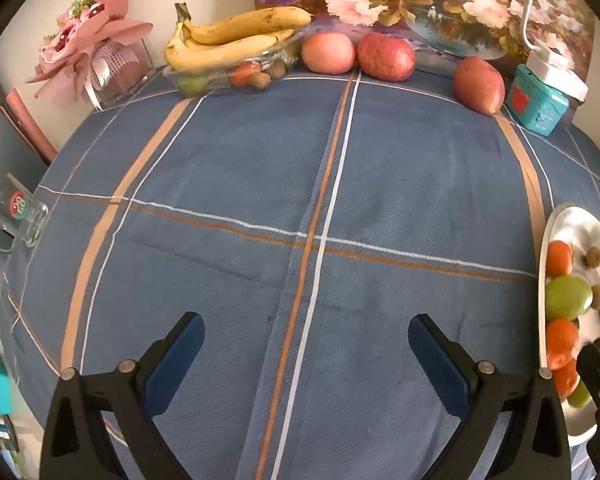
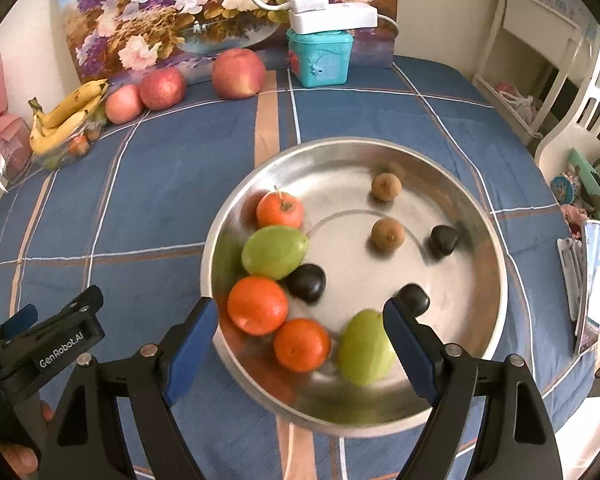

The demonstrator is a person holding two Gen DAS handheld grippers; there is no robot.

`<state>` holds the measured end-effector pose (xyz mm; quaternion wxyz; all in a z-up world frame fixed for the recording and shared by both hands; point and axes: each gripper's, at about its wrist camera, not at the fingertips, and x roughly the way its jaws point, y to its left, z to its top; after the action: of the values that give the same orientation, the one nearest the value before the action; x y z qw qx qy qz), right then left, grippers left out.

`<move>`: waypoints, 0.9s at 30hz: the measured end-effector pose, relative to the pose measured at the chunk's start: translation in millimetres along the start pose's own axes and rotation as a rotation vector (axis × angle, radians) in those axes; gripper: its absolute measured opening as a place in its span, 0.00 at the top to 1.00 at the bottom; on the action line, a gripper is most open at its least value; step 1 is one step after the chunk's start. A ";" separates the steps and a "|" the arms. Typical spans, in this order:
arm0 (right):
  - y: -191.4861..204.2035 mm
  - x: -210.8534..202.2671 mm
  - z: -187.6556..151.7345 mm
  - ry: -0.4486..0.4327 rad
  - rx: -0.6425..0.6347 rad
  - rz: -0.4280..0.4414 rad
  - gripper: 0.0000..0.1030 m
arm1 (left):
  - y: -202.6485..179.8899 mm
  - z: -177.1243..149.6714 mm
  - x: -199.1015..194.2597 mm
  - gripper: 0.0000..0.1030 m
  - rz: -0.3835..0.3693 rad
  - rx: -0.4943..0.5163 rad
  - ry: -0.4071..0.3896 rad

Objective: Organize fruits

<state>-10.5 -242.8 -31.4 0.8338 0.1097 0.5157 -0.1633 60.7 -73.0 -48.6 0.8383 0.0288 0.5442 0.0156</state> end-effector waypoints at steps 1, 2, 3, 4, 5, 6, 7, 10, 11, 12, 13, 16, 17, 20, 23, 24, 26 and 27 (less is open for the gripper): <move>0.9 -1.0 -1.5 0.001 -0.001 -0.003 0.18 | 1.3 -1.4 -1.1 0.00 -0.006 -0.001 0.004; 1.3 -2.2 -3.7 0.005 -0.002 -0.008 0.18 | 2.1 -1.7 -2.0 0.00 -0.013 0.001 0.008; 1.1 -2.9 -5.0 0.007 -0.002 -0.011 0.18 | 2.6 -2.9 -2.5 0.00 -0.018 0.012 0.021; 0.7 -3.2 -6.1 0.010 0.000 -0.013 0.18 | 1.8 -4.9 -2.5 0.00 -0.015 0.024 0.034; 0.4 -3.1 -7.8 0.016 0.004 -0.015 0.18 | 0.4 -7.9 -1.2 0.00 -0.008 0.047 0.059; -0.2 -2.2 -10.1 0.028 0.009 -0.016 0.18 | -1.6 -10.2 -0.9 0.00 -0.005 0.056 0.070; -0.6 -1.1 -11.2 0.039 0.010 -0.017 0.18 | -2.4 -12.7 -0.2 0.00 -0.004 0.062 0.084; -1.7 0.1 -15.5 0.055 0.009 -0.022 0.18 | -1.4 -17.1 0.0 0.00 0.007 0.060 0.117; -2.4 0.0 -17.2 0.059 0.009 -0.023 0.18 | 0.0 -18.3 0.0 0.00 0.003 0.054 0.128; -2.6 -0.4 -18.7 0.061 0.011 -0.025 0.18 | 0.6 -19.6 0.1 0.00 0.000 0.048 0.135; -3.1 -0.4 -19.9 0.064 0.011 -0.028 0.18 | 2.4 -21.2 0.6 0.00 -0.005 0.040 0.150; -4.6 -1.2 -23.1 0.071 0.011 -0.038 0.18 | 7.3 -25.2 0.1 0.00 -0.014 0.021 0.176; -4.6 -1.5 -23.8 0.073 0.010 -0.041 0.18 | 8.3 -25.9 -0.5 0.00 -0.016 0.017 0.179; -4.1 -3.5 -26.6 0.078 0.002 -0.044 0.18 | 12.2 -28.7 -4.2 0.00 -0.029 0.008 0.194; -0.8 -9.4 -29.4 0.075 -0.015 -0.048 0.18 | 17.2 -30.3 -7.3 0.00 -0.054 -0.005 0.213; 0.8 -12.2 -30.7 0.069 -0.022 -0.049 0.18 | 19.1 -31.9 -9.3 0.00 -0.065 -0.013 0.217; 3.0 -15.4 -32.8 0.060 -0.033 -0.048 0.18 | 22.2 -35.2 -12.7 0.00 -0.076 -0.029 0.219; 4.1 -17.1 -33.9 0.058 -0.039 -0.050 0.17 | 25.3 -36.2 -15.5 0.00 -0.088 -0.040 0.213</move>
<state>-43.9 -224.3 -31.1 0.8162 0.0851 0.5454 -0.1706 21.4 -47.5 -47.6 0.7759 -0.0138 0.6307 -0.0075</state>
